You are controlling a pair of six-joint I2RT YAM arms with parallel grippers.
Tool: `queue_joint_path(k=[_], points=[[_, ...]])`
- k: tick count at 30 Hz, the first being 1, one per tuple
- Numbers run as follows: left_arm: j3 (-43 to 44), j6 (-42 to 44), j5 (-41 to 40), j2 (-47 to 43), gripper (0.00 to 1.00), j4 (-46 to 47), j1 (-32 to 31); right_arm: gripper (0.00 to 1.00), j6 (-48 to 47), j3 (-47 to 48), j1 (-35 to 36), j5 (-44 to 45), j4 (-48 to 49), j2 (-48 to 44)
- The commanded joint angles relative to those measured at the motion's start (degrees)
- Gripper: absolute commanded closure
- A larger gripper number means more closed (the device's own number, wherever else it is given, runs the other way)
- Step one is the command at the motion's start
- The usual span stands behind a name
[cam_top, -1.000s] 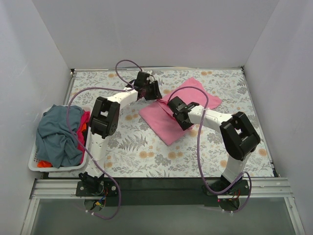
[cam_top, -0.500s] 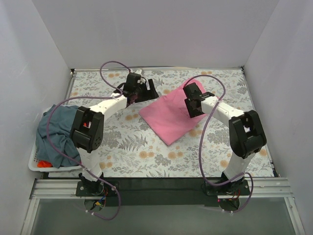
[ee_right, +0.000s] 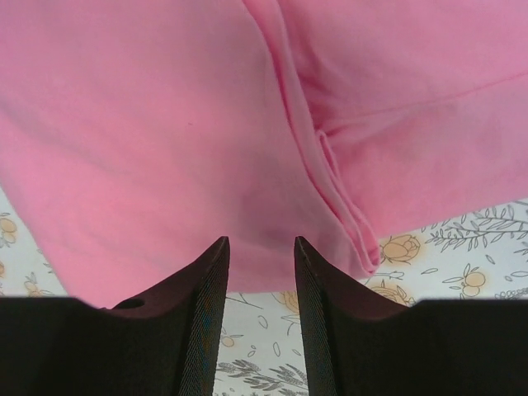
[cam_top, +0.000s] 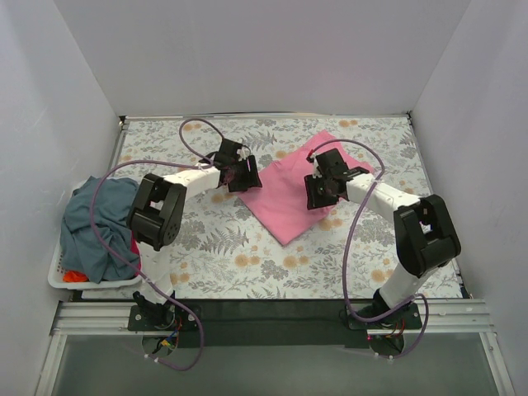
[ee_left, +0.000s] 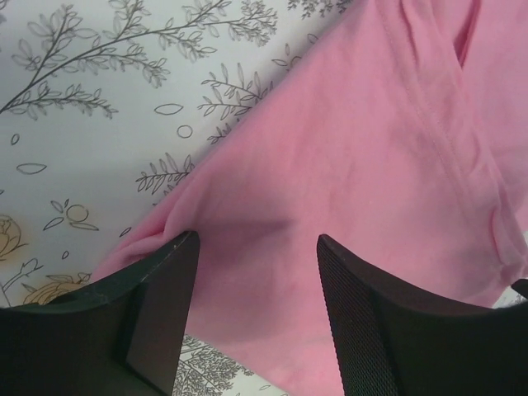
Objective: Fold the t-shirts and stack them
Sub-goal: Fold the tshirt
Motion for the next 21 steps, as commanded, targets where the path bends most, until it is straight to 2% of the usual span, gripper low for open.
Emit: queue_joint_path(k=[1,5,7,9,12,15,19,21], points=[[-1.99,-1.79,-0.21,-1.15,0.45,-4.79,-0.21,0.62,2.27,-1.81,-2.9,-4.04,0.92,2.11],[-8.21,-5.39,0.14,-3.0,0.48,-8.39,-0.21,0.62,0.43,-0.76,-4.66,-3.95,1.1,5.19],[-12.44,-9.42,3.73,-5.19,0.48,-7.43,-0.3,0.62,-2.03,0.38,-4.92,-3.86,1.1,7.12],[-19.71,-12.33,6.81,-9.41,0.49,-4.88,-0.3,0.62,-3.18,1.79,-5.36,-2.37,1.01,8.7],[-29.11,-18.04,7.09,-17.31,0.49,-3.21,-0.3,0.62,-5.64,4.15,-7.2,-1.4,1.01,10.2],[-34.85,-22.01,6.65,-25.82,0.48,-1.89,-0.3,0.62,-7.93,8.63,-8.61,-0.97,1.01,11.95],[-35.75,-22.81,7.61,-32.0,0.39,-1.62,-0.3,0.61,-8.9,14.62,-8.7,-3.5,0.22,12.14],[-35.23,-22.02,7.0,-35.5,0.34,-2.15,-0.39,0.61,-7.58,14.72,-8.7,-8.07,0.31,9.0]])
